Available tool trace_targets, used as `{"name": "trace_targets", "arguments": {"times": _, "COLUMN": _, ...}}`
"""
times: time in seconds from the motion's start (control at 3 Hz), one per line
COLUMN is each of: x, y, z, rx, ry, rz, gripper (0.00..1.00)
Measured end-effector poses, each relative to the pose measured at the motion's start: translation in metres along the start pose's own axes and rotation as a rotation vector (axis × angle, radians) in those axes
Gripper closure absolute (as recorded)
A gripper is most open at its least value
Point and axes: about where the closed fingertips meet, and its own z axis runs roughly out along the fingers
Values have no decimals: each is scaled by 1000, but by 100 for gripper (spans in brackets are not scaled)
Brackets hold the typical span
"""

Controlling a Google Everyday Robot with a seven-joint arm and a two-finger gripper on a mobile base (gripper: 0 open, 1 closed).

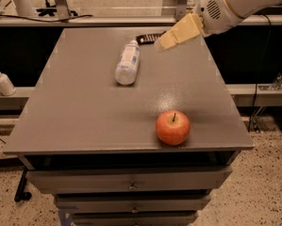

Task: Place blue plastic bottle upright

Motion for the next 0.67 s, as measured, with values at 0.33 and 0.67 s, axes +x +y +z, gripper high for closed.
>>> {"name": "trace_targets", "arguments": {"times": 0.33, "x": -19, "y": 2, "z": 17, "rx": -5, "ry": -25, "rz": 48, "gripper": 0}}
{"name": "trace_targets", "arguments": {"times": 0.67, "x": -56, "y": 0, "z": 57, "rx": -6, "ry": -15, "rz": 144, "gripper": 0}}
